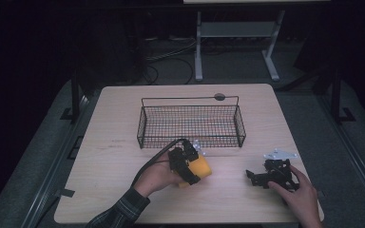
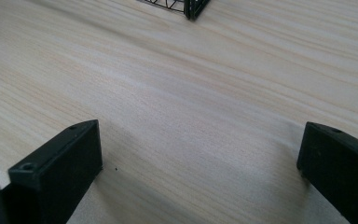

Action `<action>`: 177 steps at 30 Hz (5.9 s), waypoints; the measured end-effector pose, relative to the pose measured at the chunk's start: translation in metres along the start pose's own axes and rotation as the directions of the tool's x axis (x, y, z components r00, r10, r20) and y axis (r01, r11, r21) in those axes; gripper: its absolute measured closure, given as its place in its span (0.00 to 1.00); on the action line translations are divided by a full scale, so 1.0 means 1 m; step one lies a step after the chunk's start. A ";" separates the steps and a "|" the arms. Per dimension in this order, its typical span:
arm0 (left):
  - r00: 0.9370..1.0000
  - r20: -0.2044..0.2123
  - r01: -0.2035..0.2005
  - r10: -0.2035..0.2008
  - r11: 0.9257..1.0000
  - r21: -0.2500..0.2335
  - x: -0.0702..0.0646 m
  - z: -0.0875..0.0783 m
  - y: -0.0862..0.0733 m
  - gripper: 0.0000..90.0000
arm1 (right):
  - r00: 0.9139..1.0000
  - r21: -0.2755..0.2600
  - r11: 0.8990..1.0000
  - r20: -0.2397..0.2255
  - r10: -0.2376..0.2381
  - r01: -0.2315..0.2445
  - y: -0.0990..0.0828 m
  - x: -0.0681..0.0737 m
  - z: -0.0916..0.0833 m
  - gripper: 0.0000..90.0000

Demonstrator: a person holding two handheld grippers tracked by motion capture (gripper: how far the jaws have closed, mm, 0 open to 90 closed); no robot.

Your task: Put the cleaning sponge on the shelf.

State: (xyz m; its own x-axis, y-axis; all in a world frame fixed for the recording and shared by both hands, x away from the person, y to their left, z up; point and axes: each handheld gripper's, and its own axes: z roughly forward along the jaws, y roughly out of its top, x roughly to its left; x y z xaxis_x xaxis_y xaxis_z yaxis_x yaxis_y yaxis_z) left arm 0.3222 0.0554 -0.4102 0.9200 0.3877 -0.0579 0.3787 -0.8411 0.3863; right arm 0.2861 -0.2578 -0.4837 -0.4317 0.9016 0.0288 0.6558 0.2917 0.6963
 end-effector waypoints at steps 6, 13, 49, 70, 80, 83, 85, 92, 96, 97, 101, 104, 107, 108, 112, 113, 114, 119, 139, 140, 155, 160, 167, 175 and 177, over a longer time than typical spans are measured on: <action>1.000 -0.008 -0.002 0.002 1.000 0.001 0.003 -0.005 0.001 0.25 | 1.000 -0.001 1.000 0.000 -0.001 0.001 0.000 0.000 0.000 0.00; 1.000 -0.014 0.005 -0.005 1.000 -0.005 0.007 -0.014 0.001 0.25 | 1.000 -0.001 1.000 0.000 0.001 -0.001 0.000 0.000 0.000 0.00; 0.998 -0.051 0.024 -0.026 0.999 -0.046 0.038 -0.061 0.012 0.25 | 1.000 -0.001 1.000 -0.001 0.000 0.000 0.000 0.000 0.000 0.00; 0.996 -0.079 0.044 -0.049 0.997 -0.060 0.060 -0.079 0.023 0.25 | 1.000 -0.001 1.000 -0.001 0.000 0.000 0.000 0.000 0.000 0.00; 0.994 -0.097 0.052 -0.057 0.997 -0.049 0.071 -0.087 0.029 0.25 | 1.000 -0.001 1.000 -0.001 0.000 0.000 0.000 0.000 0.000 0.00; 0.993 -0.103 0.057 -0.062 0.997 -0.047 0.075 -0.088 0.030 0.25 | 1.000 -0.001 1.000 -0.001 -0.001 0.001 0.000 0.000 0.000 0.00; 0.992 -0.105 0.060 -0.065 0.997 -0.046 0.078 -0.088 0.030 0.25 | 1.000 -0.001 1.000 -0.001 0.000 0.000 0.000 0.000 0.000 0.00; 0.988 -0.120 0.091 -0.097 0.995 -0.051 0.091 -0.091 0.030 0.25 | 1.000 -0.001 1.000 -0.001 0.000 0.000 0.000 0.000 0.000 0.00; 0.985 -0.127 0.109 -0.115 0.993 -0.050 0.100 -0.092 0.029 0.25 | 1.000 -0.001 1.000 -0.001 0.000 0.000 0.000 0.000 0.000 0.00; 0.985 -0.126 0.114 -0.120 0.992 -0.052 0.101 -0.092 0.028 0.25 | 1.000 -0.001 1.000 -0.001 0.000 0.000 0.000 0.000 0.000 0.00; 0.982 -0.129 0.135 -0.140 0.990 -0.049 0.109 -0.091 0.027 0.25 | 1.000 -0.001 1.000 -0.001 0.000 0.000 0.000 0.000 0.000 0.00; 0.979 -0.131 0.149 -0.155 0.987 -0.054 0.113 -0.091 0.026 0.25 | 1.000 -0.003 1.000 0.000 -0.003 0.003 0.000 0.000 0.000 0.00; 0.976 -0.133 0.164 -0.170 0.985 -0.056 0.118 -0.091 0.025 0.25 | 1.000 -0.002 1.000 -0.001 -0.002 0.002 0.000 0.000 0.000 0.00; 0.975 -0.135 0.169 -0.175 0.984 -0.060 0.120 -0.091 0.024 0.25 | 1.000 -0.002 1.000 -0.001 -0.001 0.001 0.000 0.000 0.000 0.00; 0.971 -0.138 0.186 -0.193 0.981 -0.061 0.126 -0.091 0.023 0.25 | 1.000 -0.001 1.000 -0.001 0.000 0.000 0.000 0.000 0.000 0.00; 0.971 -0.141 0.185 -0.192 0.981 -0.060 0.127 -0.091 0.022 0.25 | 1.000 -0.001 1.000 -0.001 0.000 0.000 0.000 0.000 0.000 0.00; 0.969 -0.140 0.194 -0.202 0.979 -0.067 0.128 -0.090 0.022 0.25 | 1.000 -0.001 1.000 -0.001 0.000 0.000 0.000 0.000 0.000 0.00; 0.966 -0.145 0.206 -0.215 0.976 -0.074 0.135 -0.090 0.020 0.25 | 1.000 -0.001 1.000 -0.001 0.000 0.000 0.000 0.000 0.000 0.00; 0.945 -0.178 0.267 -0.275 0.961 -0.066 0.162 -0.077 0.010 0.25 | 1.000 -0.001 1.000 0.000 -0.001 0.001 0.000 0.000 0.000 0.00; 0.944 -0.179 0.271 -0.279 0.960 -0.069 0.163 -0.076 0.009 0.25 | 1.000 -0.001 1.000 0.000 -0.001 0.001 0.000 0.000 0.000 0.00; 0.934 -0.175 0.305 -0.310 0.951 -0.058 0.174 -0.061 -0.001 0.25 | 1.000 -0.001 1.000 0.000 -0.001 0.001 0.000 0.000 0.000 0.00; 0.932 -0.179 0.310 -0.314 0.949 -0.052 0.176 -0.057 -0.002 0.25 | 1.000 -0.001 1.000 0.000 -0.001 0.001 0.000 0.000 0.000 0.00; 0.930 -0.184 0.315 -0.319 0.948 -0.048 0.177 -0.052 -0.003 0.25 | 1.000 -0.001 1.000 0.000 -0.001 0.001 0.000 0.000 0.000 0.00; 0.923 -0.180 0.338 -0.339 0.940 -0.039 0.180 -0.043 -0.010 0.25 | 1.000 -0.001 1.000 0.000 -0.001 0.001 0.000 0.000 0.000 0.00; 0.923 -0.181 0.338 -0.339 0.940 -0.034 0.181 -0.041 -0.011 0.25 | 1.000 -0.001 1.000 0.000 -0.001 0.001 0.000 0.000 0.000 0.00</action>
State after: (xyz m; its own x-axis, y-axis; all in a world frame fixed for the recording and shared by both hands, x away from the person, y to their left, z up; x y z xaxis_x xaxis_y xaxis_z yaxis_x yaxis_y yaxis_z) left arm 0.4805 0.1503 -0.3868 0.7028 0.7112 -0.0176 0.6639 -0.6469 0.3752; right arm 0.2863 -0.2578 -0.4837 -0.4321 0.9014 0.0285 0.6550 0.2920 0.6969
